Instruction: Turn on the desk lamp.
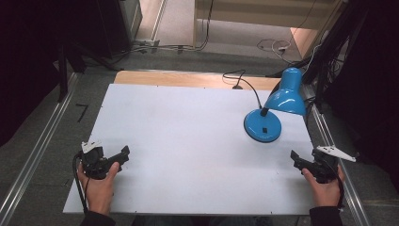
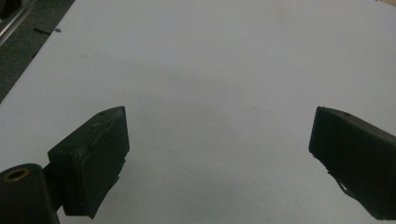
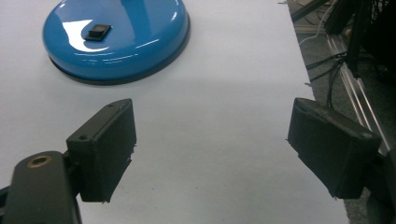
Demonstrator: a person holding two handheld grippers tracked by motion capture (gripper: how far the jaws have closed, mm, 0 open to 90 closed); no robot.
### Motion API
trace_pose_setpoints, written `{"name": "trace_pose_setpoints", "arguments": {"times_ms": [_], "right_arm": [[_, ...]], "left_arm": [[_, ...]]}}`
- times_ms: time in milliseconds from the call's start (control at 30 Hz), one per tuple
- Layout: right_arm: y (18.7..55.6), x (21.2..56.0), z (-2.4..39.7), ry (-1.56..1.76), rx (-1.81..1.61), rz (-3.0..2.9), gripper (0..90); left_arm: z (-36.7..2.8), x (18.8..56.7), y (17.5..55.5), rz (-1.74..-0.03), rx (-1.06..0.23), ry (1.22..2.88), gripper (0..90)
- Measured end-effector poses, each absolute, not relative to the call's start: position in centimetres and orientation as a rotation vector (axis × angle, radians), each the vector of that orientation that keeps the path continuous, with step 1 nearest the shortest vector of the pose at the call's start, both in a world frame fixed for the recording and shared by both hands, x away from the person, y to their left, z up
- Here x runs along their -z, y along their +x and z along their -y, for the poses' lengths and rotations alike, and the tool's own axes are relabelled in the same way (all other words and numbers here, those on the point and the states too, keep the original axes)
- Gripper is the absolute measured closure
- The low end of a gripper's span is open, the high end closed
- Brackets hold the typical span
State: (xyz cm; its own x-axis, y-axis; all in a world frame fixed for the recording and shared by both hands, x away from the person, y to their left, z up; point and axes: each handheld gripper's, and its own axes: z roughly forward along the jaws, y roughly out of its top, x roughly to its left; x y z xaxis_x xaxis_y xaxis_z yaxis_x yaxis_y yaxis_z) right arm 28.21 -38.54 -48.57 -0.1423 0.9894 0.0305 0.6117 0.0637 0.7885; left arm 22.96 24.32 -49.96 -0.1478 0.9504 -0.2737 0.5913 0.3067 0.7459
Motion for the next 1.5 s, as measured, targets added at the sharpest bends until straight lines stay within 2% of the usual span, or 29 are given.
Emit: {"name": "trace_pose_setpoints", "arguments": {"times_ms": [1500], "right_arm": [[30.3,48.4,35.8,1.564,-0.955,-1.888,14.3]], "left_arm": [[-24.3,50.0,23.0,-1.841,-0.622,1.374,5.5]]}}
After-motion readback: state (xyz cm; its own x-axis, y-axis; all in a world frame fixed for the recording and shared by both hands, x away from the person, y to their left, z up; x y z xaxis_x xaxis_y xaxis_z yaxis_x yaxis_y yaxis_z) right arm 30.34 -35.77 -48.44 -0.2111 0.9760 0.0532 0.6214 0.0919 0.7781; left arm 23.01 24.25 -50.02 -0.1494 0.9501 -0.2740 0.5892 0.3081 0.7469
